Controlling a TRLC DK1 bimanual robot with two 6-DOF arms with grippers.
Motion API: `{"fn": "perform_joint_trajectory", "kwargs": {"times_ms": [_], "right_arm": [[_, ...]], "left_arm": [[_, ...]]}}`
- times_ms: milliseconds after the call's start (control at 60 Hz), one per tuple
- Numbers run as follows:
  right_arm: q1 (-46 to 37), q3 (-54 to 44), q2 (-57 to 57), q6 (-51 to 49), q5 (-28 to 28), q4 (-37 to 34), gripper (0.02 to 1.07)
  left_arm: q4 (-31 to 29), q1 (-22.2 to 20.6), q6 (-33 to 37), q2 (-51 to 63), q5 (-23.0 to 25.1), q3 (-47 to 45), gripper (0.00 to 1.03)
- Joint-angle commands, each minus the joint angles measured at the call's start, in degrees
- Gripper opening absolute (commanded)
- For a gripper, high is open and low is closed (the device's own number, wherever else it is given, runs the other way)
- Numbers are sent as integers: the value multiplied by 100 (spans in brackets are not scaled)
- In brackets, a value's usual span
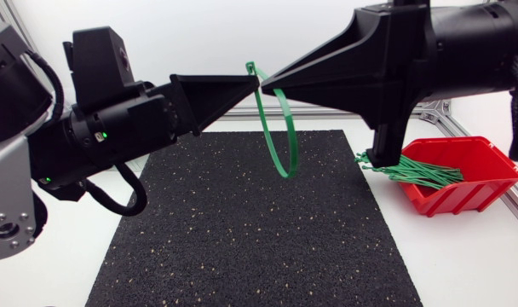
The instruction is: Take a green cable tie from the red box, thread the tail through the head to close it, then place it in the transparent bin on the left.
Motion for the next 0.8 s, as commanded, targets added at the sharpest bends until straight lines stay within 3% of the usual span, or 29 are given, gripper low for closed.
{"fn": "perform_joint_trajectory", "kwargs": {"times_ms": [0, 783], "right_arm": [[50, -95, -21, 173, 49, 60, 8], [50, -78, -126, 173, 102, 77, 8]], "left_arm": [[108, -33, -59, -40, -37, 1, 3], [117, -130, 64, 179, -63, 19, 3]]}}
